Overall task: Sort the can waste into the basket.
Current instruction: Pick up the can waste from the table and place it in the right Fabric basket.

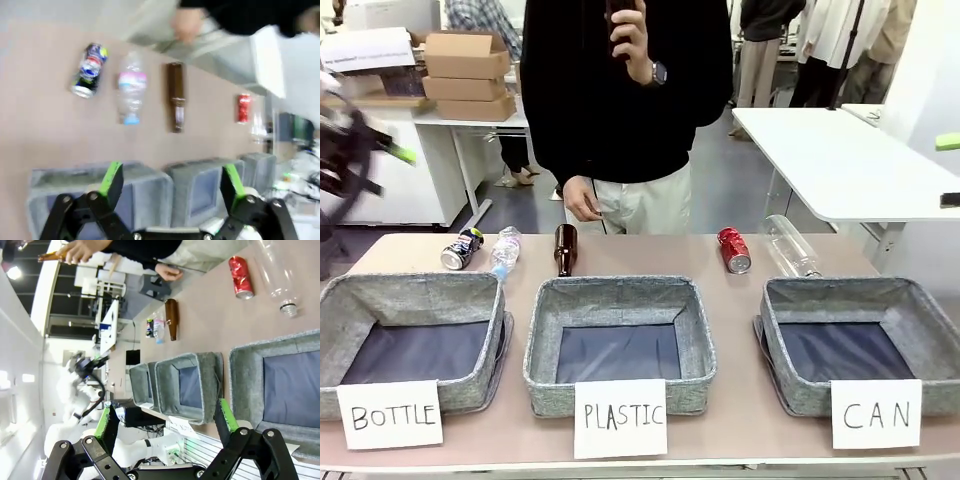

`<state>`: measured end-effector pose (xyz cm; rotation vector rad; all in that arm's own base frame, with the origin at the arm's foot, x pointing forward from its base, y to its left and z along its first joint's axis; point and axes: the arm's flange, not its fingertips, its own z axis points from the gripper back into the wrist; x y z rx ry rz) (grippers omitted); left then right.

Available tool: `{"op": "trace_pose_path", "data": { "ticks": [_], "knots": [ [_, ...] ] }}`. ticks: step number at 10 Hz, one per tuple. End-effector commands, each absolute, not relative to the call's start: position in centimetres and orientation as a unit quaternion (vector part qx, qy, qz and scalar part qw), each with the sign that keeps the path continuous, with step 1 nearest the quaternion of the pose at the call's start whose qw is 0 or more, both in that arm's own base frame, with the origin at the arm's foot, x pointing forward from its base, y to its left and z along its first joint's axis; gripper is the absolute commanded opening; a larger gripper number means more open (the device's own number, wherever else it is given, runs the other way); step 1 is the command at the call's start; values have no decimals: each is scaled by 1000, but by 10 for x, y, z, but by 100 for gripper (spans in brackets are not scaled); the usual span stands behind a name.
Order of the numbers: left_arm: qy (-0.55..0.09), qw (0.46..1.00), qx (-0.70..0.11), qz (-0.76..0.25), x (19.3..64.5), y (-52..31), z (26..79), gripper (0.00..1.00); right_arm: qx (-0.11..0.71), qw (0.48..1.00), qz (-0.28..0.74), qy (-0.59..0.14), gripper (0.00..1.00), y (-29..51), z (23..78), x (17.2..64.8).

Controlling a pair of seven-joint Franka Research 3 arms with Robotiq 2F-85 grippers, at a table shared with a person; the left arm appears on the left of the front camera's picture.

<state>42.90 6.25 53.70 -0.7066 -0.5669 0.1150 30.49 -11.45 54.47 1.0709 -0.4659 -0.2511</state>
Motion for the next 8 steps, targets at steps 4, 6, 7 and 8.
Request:
{"op": "trace_pose_path", "data": {
  "ticks": [4, 6, 7, 8],
  "knots": [
    [-490, 740, -445, 117, 152, 179, 619, 100, 512, 821, -106, -230, 100, -115, 547, 308],
    [-484, 752, -434, 105, 191, 168, 634, 100, 512, 821, -106, -230, 100, -115, 547, 308],
    [-484, 752, -434, 105, 191, 168, 634, 100, 512, 821, -106, -230, 100, -115, 547, 308],
    [-484, 752, -434, 105, 191, 168, 634, 100, 512, 821, -106, -230, 100, -115, 547, 308]
  ]
}}
